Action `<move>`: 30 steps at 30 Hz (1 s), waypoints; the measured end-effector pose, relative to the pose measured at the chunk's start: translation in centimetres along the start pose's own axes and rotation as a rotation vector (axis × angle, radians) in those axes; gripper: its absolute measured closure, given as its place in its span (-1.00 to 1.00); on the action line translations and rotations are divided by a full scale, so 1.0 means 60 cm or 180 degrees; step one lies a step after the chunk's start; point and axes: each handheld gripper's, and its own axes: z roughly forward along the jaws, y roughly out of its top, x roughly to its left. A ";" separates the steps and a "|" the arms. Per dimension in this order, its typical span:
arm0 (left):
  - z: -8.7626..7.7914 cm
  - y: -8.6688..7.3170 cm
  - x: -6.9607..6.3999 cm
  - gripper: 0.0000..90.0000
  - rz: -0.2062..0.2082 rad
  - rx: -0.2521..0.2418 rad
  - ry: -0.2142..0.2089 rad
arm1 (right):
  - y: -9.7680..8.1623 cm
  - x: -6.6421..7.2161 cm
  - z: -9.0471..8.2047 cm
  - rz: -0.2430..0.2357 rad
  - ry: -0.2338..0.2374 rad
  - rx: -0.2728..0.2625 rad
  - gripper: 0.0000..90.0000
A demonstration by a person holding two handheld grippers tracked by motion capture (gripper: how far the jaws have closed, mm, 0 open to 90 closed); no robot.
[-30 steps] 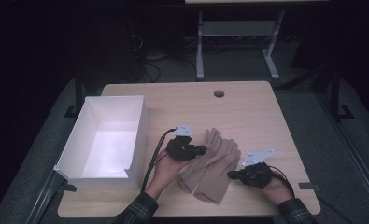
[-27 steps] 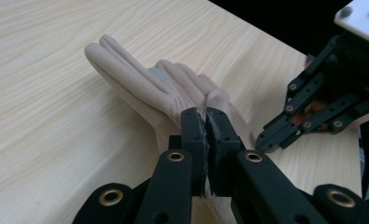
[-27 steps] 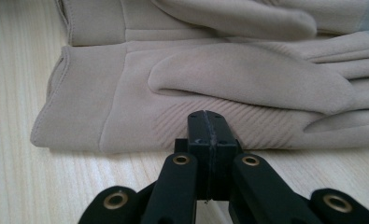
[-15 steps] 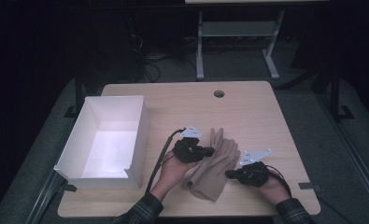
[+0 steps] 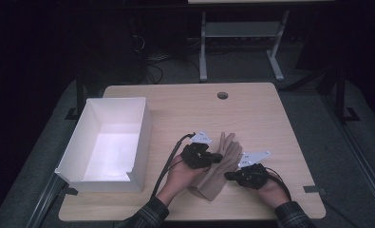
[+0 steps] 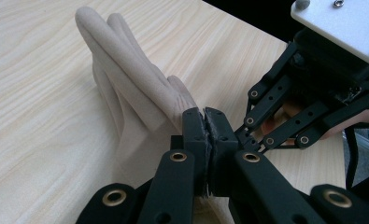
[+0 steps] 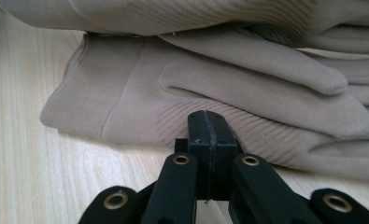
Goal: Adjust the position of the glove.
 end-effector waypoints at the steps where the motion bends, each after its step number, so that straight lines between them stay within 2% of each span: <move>1: 0.000 0.000 0.000 0.96 0.0008 0.0006 -0.0003 | 0.002 0.001 0.002 0.0011 -0.0007 -0.0003 1.00; 9: 0.007 -0.005 -0.002 0.96 -0.0015 0.0032 -0.0013 | 0.010 0.007 0.012 0.0010 -0.0028 -0.0013 1.00; 13: 0.014 -0.007 -0.007 0.96 0.0026 0.0074 -0.0049 | 0.010 0.007 0.013 0.0020 -0.0036 -0.0026 1.00; 15: 0.019 -0.008 -0.010 0.96 0.0003 0.0071 -0.0088 | 0.010 0.007 0.014 0.0026 -0.0035 -0.0037 1.00; 17: 0.024 -0.008 -0.014 0.96 0.0014 0.0108 -0.0073 | 0.010 0.007 0.014 0.0019 -0.0037 -0.0033 1.00; 18: 0.025 -0.008 -0.013 0.96 0.0062 0.0130 -0.0077 | 0.009 0.007 0.013 0.0019 -0.0036 -0.0030 1.00; 21: 0.029 -0.013 -0.014 0.96 0.0034 0.0157 -0.0083 | 0.008 0.006 0.011 -0.0012 -0.0040 -0.0030 0.97; 23: 0.030 -0.016 -0.012 0.96 0.0040 0.0157 -0.0099 | 0.006 0.003 0.002 0.0006 -0.0048 -0.0043 0.91; 24: 0.031 -0.017 -0.013 0.96 -0.0001 0.0177 -0.0117 | 0.003 0.000 -0.006 0.0041 -0.0072 -0.0081 0.88; 30: 0.043 -0.023 -0.017 0.85 0.0001 0.0190 -0.0202 | -0.017 -0.031 -0.056 0.0233 -0.0338 -0.0282 0.64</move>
